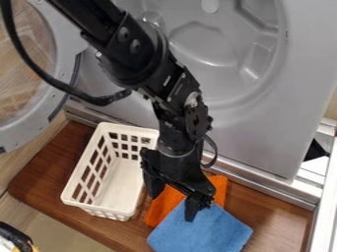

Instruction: Pick up blue cloth and move it into the washing machine

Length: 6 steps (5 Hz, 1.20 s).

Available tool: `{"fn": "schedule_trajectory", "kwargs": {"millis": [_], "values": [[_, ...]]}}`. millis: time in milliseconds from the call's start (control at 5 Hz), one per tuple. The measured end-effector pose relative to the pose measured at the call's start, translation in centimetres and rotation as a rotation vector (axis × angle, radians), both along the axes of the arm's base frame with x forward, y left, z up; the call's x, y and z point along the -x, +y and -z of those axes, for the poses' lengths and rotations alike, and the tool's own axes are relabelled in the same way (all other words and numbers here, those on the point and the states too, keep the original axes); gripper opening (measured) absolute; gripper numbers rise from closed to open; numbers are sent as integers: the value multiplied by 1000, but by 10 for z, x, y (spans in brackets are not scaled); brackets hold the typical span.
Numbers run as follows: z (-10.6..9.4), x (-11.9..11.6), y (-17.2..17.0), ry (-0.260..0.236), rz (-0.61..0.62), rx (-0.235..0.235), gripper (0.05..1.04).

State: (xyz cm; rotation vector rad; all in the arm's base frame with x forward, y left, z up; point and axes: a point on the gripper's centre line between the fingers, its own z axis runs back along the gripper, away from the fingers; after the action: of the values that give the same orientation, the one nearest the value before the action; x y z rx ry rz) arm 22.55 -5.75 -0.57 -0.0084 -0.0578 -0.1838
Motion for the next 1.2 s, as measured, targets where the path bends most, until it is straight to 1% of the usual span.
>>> {"fn": "schedule_trajectory", "kwargs": {"millis": [200, 400, 600, 800, 1000, 1200], "values": [[6, 3, 0, 22, -6, -1, 1001], [22, 13, -21, 69, 32, 12, 1001], [39, 20, -36, 118, 73, 12, 1001], [52, 26, -49, 126, 92, -7, 1001], [70, 24, -53, 111, 80, -47, 951], [78, 21, -57, 107, 61, -86, 692]]}}
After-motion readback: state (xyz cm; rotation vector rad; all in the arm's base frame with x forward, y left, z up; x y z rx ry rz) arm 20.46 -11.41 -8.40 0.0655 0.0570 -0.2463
